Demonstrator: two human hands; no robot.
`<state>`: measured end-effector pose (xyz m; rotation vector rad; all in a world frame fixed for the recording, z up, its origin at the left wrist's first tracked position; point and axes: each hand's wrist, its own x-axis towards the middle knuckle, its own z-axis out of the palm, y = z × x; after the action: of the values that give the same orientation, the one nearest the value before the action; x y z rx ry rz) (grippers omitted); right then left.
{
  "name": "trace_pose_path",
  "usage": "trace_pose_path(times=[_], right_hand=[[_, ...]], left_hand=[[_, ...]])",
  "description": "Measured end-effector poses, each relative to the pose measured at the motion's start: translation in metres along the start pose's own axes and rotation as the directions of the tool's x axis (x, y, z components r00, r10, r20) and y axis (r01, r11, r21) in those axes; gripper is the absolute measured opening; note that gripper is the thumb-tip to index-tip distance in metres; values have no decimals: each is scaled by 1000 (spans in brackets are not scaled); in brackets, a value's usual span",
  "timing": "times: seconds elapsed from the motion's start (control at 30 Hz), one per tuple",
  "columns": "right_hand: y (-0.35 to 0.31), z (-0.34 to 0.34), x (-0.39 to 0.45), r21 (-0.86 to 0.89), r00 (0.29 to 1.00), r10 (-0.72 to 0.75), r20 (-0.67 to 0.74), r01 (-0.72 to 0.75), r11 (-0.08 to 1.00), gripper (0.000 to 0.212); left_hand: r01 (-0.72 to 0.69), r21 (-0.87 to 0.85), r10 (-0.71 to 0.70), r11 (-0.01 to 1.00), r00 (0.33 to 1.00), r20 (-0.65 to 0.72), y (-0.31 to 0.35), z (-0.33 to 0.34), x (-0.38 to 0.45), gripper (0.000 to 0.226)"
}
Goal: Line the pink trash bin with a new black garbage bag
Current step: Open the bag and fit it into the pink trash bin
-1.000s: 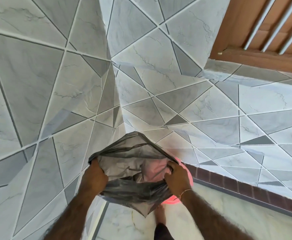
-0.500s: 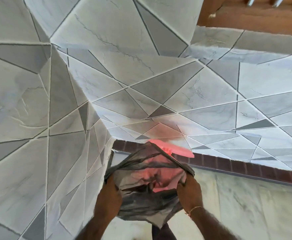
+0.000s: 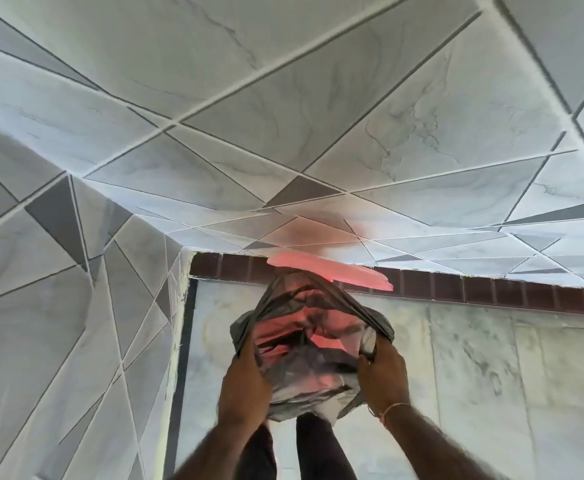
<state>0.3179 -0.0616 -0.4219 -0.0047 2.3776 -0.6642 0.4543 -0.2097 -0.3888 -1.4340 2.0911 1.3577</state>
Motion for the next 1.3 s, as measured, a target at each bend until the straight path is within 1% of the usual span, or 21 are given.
trace_pose_path(times=[0.07,0.13,0.2,0.27,0.3,0.43,0.5,0.57,0.67,0.73,0.8,0.83,0.87,0.93,0.97,1.0,1.03,1.1,1.17,1.23,1.3], right_hand=[[2,12,12,-6,1000,7,3,-7,1000,33],[9,29,23,-15,1000,20,3,-20,1000,33],[17,41,27,-21,999,35,10,-35,999,31],[27,51,28,-36,999,53,6,-53,998,26],[32,55,30,-45,999,52,1,-52,998,25],[46,68,39,-6,998,56,-7,-56,998,32],[50,76,46,8,998,55,-3,-55,998,36],[52,85,57,22,998,58,6,-58,998,40],[54,106,74,37,997,67,48,-69,997,44],[52,121,79,17,988,42,145,-45,999,47],[60,135,84,-17,972,23,232,-19,1000,40],[66,139,88,-44,972,27,232,-17,999,38],[74,140,93,-81,979,52,199,-37,996,39],[97,137,106,-165,989,132,68,-119,979,49],[107,132,111,-195,988,152,8,-148,970,53],[117,127,114,-222,989,149,-20,-150,963,55],[125,123,116,-253,992,126,-20,-127,959,56],[138,117,120,-317,997,71,26,-59,947,59],[148,114,126,-329,997,45,66,-21,944,63],[156,111,131,-276,995,55,88,-29,961,76],[163,111,133,-219,992,82,96,-59,974,94]], left_hand=[[-34,-23,35,999,998,43,-12,16,20,73],[-22,-17,23,1000,995,99,-31,39,43,74],[8,30,-12,1000,991,135,-53,62,60,85],[7,107,-24,994,987,159,-58,80,65,97],[-2,128,-19,992,985,169,-54,85,65,98],[-70,135,42,988,979,198,-35,105,70,88],[-90,63,77,994,979,188,-43,106,84,92],[-38,-30,43,999,987,153,-59,98,105,96],[6,-13,-5,1000,999,41,-87,83,134,85],[42,-11,-42,999,999,-24,-105,75,148,75],[70,27,-69,997,997,-46,-124,80,161,79],[70,42,-68,997,997,-32,-130,85,164,85],[56,52,-56,997,998,-6,-135,91,165,91],[14,46,-16,999,1000,27,-142,109,163,97],[-1,41,0,999,1000,12,-146,117,162,97],[-11,34,11,999,1000,-13,-150,125,161,96],[-17,28,18,999,999,-40,-153,130,161,94],[-33,52,37,998,997,-70,-163,137,161,92],[-36,100,45,994,995,-89,-174,139,163,89],[-29,140,42,990,995,-94,-184,136,165,90],[-23,163,34,986,997,-64,-192,131,166,97]])
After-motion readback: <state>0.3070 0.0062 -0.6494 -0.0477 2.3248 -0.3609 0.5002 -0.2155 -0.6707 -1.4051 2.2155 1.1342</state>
